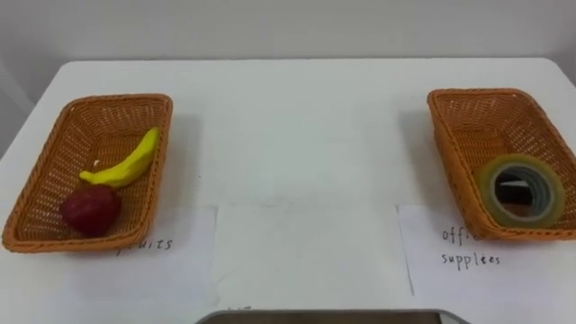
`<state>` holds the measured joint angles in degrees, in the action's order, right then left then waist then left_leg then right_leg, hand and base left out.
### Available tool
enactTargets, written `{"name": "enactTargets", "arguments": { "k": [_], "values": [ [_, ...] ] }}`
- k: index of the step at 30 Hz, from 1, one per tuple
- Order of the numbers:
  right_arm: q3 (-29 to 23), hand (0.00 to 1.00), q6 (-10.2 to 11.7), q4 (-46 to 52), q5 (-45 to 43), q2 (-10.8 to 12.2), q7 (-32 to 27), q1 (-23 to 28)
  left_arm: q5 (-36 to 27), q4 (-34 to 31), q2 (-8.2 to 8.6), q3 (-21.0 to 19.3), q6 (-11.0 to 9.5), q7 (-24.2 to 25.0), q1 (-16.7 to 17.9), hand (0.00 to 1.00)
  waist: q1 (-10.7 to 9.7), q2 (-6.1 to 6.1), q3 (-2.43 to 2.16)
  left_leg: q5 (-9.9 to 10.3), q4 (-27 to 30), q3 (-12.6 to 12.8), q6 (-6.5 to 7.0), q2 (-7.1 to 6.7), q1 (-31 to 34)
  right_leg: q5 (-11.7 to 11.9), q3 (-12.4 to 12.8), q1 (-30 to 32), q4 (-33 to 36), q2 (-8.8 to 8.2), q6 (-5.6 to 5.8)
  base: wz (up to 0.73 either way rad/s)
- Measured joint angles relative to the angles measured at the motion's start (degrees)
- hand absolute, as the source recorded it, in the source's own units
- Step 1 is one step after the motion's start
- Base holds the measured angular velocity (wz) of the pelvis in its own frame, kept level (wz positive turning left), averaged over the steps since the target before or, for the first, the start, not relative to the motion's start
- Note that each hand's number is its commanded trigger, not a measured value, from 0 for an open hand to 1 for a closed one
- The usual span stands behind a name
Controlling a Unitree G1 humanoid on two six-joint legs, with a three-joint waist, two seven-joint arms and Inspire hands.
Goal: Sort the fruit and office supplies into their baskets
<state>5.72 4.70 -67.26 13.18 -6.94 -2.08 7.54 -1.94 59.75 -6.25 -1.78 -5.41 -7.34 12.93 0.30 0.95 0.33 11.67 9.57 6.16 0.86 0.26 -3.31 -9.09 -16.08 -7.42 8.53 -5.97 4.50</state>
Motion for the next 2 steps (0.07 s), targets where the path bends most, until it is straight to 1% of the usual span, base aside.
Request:
{"name": "enactTargets", "arguments": {
  "k": [2],
  "values": [
    [1.0,0.00,-0.4,0.1,0.0,0.0,0.3,-0.3,0.0,0.0,0.00,0.1,0.0,0.0,0.1,0.00,0.3,-0.03,0.02,0.0,0.0,-0.2,0.01,-0.04,0.1,0.0,0.2,-0.1,0.0,0.00,0.00,0.09]
  ]
}}
